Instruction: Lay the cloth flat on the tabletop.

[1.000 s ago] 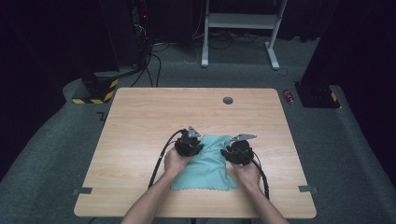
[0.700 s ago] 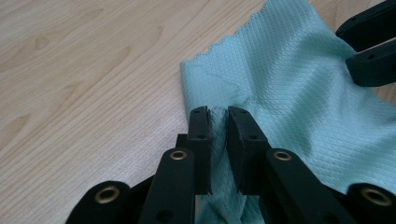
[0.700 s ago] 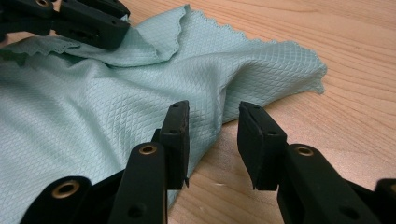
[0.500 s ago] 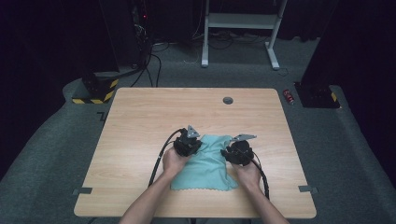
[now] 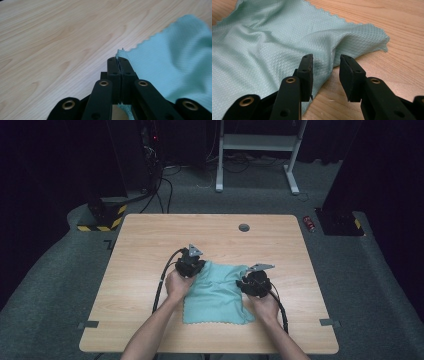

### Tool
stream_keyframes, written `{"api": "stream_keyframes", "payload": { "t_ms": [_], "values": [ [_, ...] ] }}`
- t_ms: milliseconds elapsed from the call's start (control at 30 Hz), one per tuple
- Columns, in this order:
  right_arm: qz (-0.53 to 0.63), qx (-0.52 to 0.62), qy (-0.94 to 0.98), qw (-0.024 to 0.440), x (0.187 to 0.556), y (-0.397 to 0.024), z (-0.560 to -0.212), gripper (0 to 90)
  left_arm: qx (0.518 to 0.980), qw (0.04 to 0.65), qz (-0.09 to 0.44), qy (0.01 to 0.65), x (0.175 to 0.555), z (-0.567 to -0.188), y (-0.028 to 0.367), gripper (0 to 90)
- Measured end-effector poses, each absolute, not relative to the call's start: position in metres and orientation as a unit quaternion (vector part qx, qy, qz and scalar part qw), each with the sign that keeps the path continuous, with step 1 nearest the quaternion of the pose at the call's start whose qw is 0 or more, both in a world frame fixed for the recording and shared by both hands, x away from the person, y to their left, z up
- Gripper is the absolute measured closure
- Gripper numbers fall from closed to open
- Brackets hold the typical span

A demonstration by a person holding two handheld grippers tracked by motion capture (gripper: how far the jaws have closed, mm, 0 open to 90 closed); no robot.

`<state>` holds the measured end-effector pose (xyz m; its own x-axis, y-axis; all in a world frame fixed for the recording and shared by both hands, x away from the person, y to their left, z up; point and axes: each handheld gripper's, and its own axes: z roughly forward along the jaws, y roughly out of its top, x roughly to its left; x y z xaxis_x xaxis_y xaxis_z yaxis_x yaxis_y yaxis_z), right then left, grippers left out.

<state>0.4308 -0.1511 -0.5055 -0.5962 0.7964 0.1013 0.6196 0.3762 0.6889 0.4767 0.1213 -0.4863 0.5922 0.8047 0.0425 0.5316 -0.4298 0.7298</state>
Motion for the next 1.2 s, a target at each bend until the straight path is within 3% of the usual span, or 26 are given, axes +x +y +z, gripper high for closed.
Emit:
{"api": "stream_keyframes", "payload": {
  "t_ms": [167, 333, 533, 733, 1067, 1133, 1200],
  "values": [
    [0.357, 0.434, 0.817, 0.13, 0.429, -0.155, -0.501, 65.1, 0.814, 0.324, 0.201, 0.439, 0.487, -0.498, 0.136, 88.6],
    [0.356, 0.437, 0.814, 0.139, 0.431, -0.163, -0.498, 75.5, 0.81, 0.308, 0.207, 0.455, 0.493, -0.506, 0.146, 88.3],
    [0.34, 0.458, 0.808, 0.146, 0.438, -0.169, -0.502, 78.9, 0.804, 0.32, 0.214, 0.454, 0.486, -0.502, 0.145, 69.4],
    [0.336, 0.483, 0.794, 0.155, 0.447, -0.173, -0.504, 73.3, 0.807, 0.345, 0.216, 0.428, 0.456, -0.493, 0.144, 58.5],
    [0.337, 0.48, 0.796, 0.152, 0.459, -0.151, -0.507, 63.5, 0.804, 0.338, 0.194, 0.449, 0.421, -0.515, 0.153, 52.5],
    [0.331, 0.482, 0.798, 0.148, 0.462, -0.146, -0.51, 68.0, 0.801, 0.339, 0.198, 0.453, 0.419, -0.519, 0.155, 52.2],
    [0.322, 0.474, 0.805, 0.154, 0.463, -0.141, -0.512, 78.9, 0.797, 0.343, 0.2, 0.455, 0.417, -0.52, 0.157, 51.3]
  ]
}}
